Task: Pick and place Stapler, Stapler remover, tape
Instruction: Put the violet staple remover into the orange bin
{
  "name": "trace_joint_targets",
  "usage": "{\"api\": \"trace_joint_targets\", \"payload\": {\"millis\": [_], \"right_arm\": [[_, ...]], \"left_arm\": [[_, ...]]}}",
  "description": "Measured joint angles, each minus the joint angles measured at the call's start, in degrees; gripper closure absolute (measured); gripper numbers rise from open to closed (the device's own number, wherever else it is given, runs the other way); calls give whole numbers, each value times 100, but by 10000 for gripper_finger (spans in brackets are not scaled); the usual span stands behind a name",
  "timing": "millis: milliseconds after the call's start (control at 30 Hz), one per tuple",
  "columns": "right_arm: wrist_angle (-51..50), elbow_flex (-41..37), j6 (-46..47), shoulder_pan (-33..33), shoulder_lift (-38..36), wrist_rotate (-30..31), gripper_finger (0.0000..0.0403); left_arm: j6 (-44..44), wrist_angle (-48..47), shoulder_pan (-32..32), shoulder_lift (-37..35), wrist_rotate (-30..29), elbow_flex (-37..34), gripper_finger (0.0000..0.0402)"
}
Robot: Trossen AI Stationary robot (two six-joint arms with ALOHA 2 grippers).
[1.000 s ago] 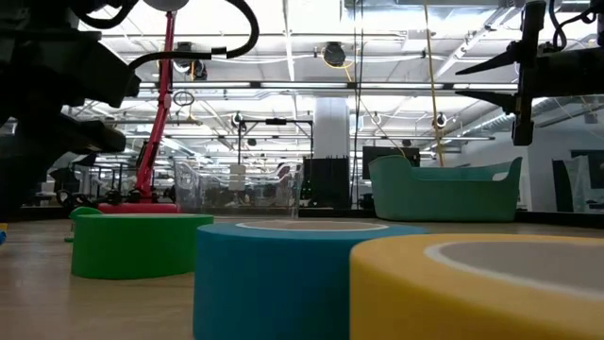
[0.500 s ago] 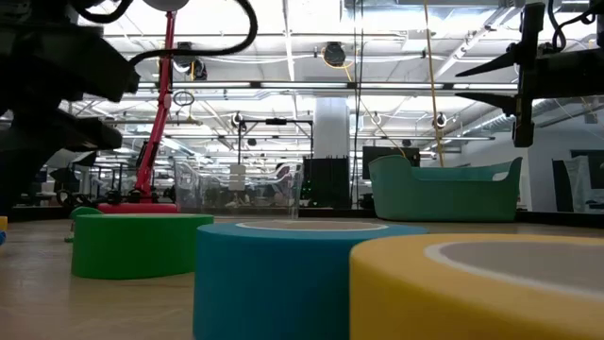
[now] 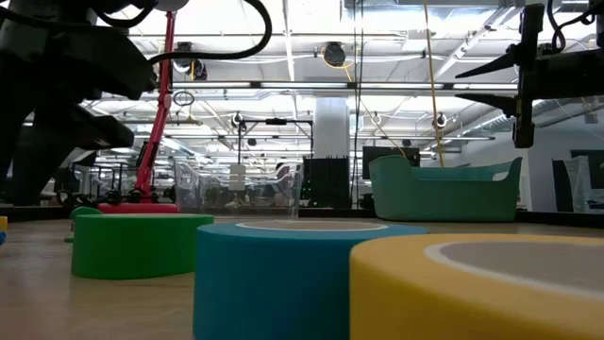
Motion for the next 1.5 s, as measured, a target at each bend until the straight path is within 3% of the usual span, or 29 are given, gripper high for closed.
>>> {"api": "trace_joint_targets", "payload": {"millis": [1200,1500], "right_arm": [[0,0,-15,1,0,3,289],[-1,0,-17,0,0,3,289]], "left_arm": [[21,50,0,0,182,0,289],[44,66,0,2,282,0,361]]}}
